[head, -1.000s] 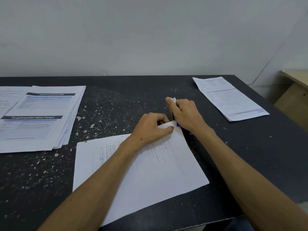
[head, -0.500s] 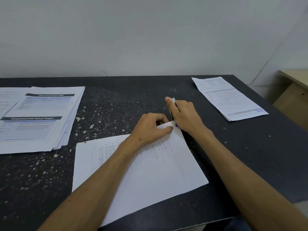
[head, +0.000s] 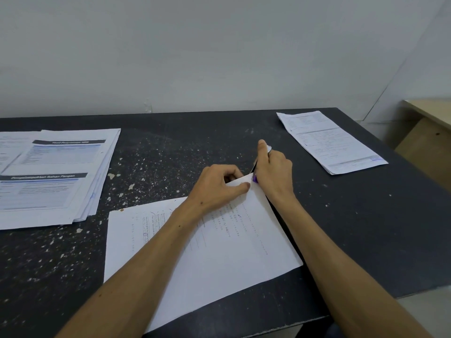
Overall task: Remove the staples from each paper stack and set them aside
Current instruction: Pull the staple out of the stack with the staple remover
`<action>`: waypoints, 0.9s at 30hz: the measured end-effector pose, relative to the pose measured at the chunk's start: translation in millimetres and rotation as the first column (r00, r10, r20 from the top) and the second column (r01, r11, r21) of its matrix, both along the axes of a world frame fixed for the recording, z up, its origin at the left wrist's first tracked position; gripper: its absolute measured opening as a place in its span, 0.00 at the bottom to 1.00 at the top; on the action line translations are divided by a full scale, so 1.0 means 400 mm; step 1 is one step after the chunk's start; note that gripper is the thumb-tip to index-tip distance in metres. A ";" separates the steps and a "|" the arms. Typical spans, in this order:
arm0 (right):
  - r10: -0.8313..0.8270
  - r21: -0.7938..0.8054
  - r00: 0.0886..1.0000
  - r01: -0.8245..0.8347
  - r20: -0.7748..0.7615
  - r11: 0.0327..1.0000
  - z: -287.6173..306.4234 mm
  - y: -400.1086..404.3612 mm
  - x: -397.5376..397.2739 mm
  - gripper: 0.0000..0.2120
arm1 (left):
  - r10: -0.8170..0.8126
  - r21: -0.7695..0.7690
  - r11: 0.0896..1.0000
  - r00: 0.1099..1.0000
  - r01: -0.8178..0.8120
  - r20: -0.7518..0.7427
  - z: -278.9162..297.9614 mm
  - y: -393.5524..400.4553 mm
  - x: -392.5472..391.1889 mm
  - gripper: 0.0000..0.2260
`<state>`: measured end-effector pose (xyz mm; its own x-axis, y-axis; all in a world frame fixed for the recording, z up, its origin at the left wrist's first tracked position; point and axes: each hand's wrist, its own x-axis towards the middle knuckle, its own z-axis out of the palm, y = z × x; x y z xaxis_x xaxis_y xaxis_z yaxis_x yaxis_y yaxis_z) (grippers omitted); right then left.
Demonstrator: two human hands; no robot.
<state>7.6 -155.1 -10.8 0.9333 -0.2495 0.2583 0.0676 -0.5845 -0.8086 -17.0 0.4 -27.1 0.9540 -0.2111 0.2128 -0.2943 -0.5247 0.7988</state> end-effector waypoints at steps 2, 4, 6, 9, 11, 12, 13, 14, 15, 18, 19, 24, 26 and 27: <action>-0.029 0.032 1.000 0.030 -0.009 0.999 -0.002 0.005 -0.004 0.29 | 0.005 -0.002 1.000 1.000 -0.005 -0.003 0.000 0.000 0.001 0.03; -0.060 0.062 0.998 0.061 -0.013 0.996 -0.006 0.011 -0.004 0.29 | 0.004 0.004 1.000 1.000 -0.004 -0.005 -0.001 0.001 0.003 0.03; -0.099 0.082 0.995 0.101 -0.024 0.992 -0.004 0.015 -0.007 0.29 | 0.000 0.003 1.000 1.000 0.000 -0.008 -0.002 0.000 0.004 0.03; -0.119 0.091 0.992 0.122 -0.034 0.988 -0.002 0.019 -0.014 0.28 | 0.003 -0.006 1.000 1.000 -0.003 -0.003 -0.004 0.001 0.003 0.03; -0.116 0.095 0.993 0.119 -0.033 0.988 -0.004 0.020 -0.015 0.28 | 0.005 -0.002 1.000 1.000 -0.005 0.003 -0.005 0.002 0.003 0.03; -0.116 0.100 0.993 0.119 -0.034 0.988 -0.005 0.020 -0.014 0.28 | 0.006 -0.002 1.000 1.000 -0.006 0.006 -0.006 0.001 0.004 0.04; -0.116 0.106 0.992 0.120 -0.038 0.987 -0.006 0.020 -0.014 0.28 | 0.007 -0.003 1.000 1.000 -0.006 0.007 -0.006 0.001 0.003 0.04; -0.115 0.110 0.992 0.120 -0.044 0.987 -0.006 0.020 -0.012 0.28 | 0.007 -0.004 1.000 1.000 -0.007 0.007 -0.005 0.000 0.003 0.04; -0.113 0.113 0.992 0.118 -0.049 0.987 -0.005 0.021 -0.012 0.28 | 0.006 -0.004 1.000 1.000 -0.006 0.006 -0.005 -0.001 0.002 0.04; -0.104 0.117 0.993 0.110 -0.058 0.987 -0.002 0.022 -0.012 0.27 | 0.003 0.001 1.000 1.000 -0.003 0.007 -0.005 -0.001 0.003 0.04; -0.104 0.114 0.993 0.110 -0.061 0.987 -0.001 0.022 -0.013 0.27 | 0.002 -0.001 1.000 1.000 -0.002 0.006 -0.004 0.000 0.003 0.04; -0.089 0.107 0.994 0.095 -0.059 0.990 0.002 0.022 -0.016 0.28 | 0.002 -0.017 1.000 1.000 -0.002 0.004 -0.002 -0.002 0.002 0.06; -0.087 0.107 0.995 0.092 -0.049 0.990 0.002 0.021 -0.017 0.29 | 0.017 -0.044 0.999 1.000 -0.017 0.005 0.001 -0.006 0.000 0.10; -0.081 0.104 0.996 0.085 -0.041 0.991 0.000 0.021 -0.018 0.29 | 0.024 -0.053 0.998 1.000 -0.024 0.001 0.005 -0.007 -0.003 0.11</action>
